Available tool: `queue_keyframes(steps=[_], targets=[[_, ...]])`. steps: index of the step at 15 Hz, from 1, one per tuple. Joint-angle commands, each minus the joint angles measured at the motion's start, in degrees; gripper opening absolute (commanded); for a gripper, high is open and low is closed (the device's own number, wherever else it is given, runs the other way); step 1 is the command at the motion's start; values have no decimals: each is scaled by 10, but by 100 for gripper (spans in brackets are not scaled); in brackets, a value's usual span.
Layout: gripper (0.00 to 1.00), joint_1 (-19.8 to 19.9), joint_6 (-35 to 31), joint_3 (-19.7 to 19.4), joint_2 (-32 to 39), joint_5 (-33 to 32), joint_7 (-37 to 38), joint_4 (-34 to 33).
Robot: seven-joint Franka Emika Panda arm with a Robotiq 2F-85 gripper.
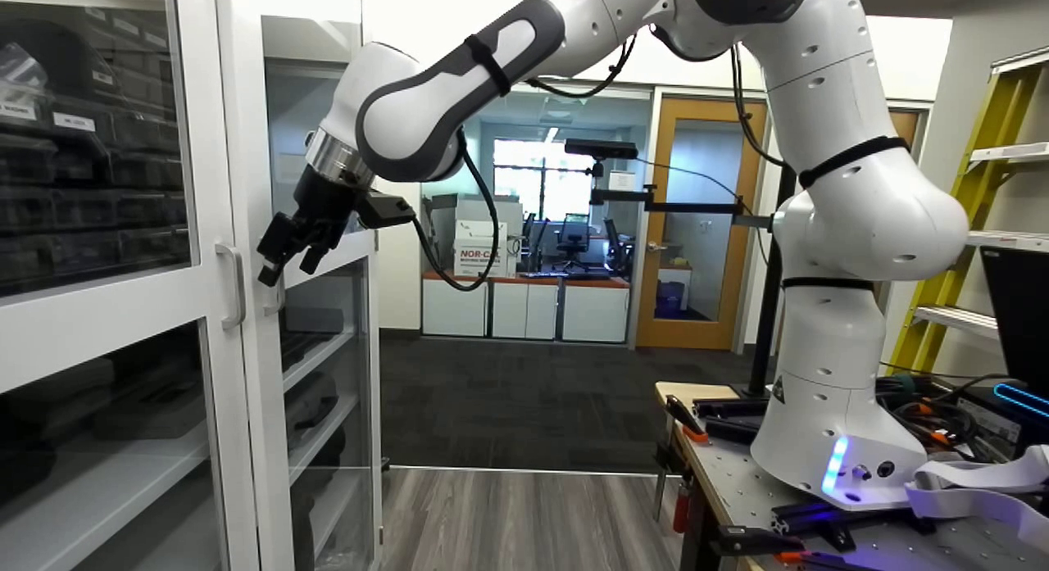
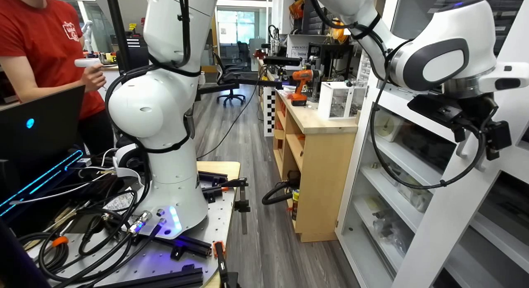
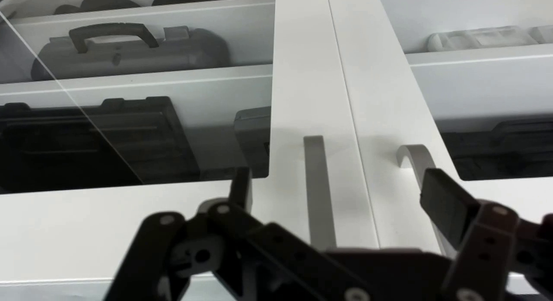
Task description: Open the right-sided glass door
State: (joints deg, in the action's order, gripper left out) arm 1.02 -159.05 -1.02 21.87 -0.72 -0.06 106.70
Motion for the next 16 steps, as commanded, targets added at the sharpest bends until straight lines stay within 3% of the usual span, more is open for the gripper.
queue_keyframes(steps=[1,11,14,16], targets=[[73,5,-12,3,17,0,-14,-19],[7,29,-59,31,46,12,-76,-38],[2,32,-64,30,39,8,-80,-30],[5,32,-60,27,25,5,-77,-18]])
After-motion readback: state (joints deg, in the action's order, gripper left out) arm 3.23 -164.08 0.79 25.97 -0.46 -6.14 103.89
